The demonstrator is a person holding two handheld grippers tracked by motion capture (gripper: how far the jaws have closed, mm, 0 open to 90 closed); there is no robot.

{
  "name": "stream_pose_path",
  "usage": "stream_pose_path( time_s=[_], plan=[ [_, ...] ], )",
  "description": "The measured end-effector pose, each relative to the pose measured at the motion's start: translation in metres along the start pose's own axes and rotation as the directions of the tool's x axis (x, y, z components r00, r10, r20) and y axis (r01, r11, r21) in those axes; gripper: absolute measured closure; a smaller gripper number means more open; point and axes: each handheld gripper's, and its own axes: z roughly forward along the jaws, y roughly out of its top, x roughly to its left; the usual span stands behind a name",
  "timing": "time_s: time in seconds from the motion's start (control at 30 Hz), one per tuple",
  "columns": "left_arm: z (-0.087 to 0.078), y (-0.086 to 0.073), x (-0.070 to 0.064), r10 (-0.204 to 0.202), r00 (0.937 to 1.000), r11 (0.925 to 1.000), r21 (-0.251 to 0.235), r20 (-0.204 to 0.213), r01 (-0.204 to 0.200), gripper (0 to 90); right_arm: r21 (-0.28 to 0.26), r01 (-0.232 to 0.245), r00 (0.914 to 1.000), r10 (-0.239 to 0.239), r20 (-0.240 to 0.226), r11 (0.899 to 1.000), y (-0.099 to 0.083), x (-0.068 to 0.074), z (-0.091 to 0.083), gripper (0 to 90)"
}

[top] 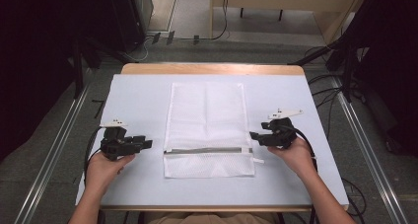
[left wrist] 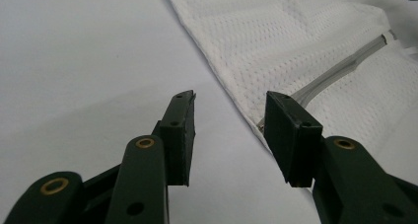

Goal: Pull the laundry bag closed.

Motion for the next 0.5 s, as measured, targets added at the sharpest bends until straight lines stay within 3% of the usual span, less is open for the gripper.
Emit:
stream_pose_path(
  time_s=[0.1,0.3,0.4,0.5],
  plan=[
    [0.001,0.000,-0.001,0.021,0.9998,0.9997,0.008,0.006,-0.021,53.3,0.003,0.027,0.9996,-0.027,0.006,1.000,0.001,0.003,0.000,40.5],
    [0.002,0.000,-0.001,0.018,0.9998,0.9998,0.011,0.008,-0.019,50.2,-0.012,0.029,0.9996,-0.029,-0.004,0.999,0.002,0.006,0.000,40.4],
    [0.001,0.000,-0.001,0.025,0.9997,0.9996,0.011,0.005,-0.025,49.8,-0.005,0.027,0.9996,-0.027,0.008,1.000,0.004,0.008,-0.001,40.6],
    [0.001,0.000,-0.001,0.020,0.9998,0.9998,0.010,0.009,-0.020,48.3,0.008,0.034,0.9994,-0.034,-0.009,0.999,0.006,0.014,0.000,42.8]
  ],
)
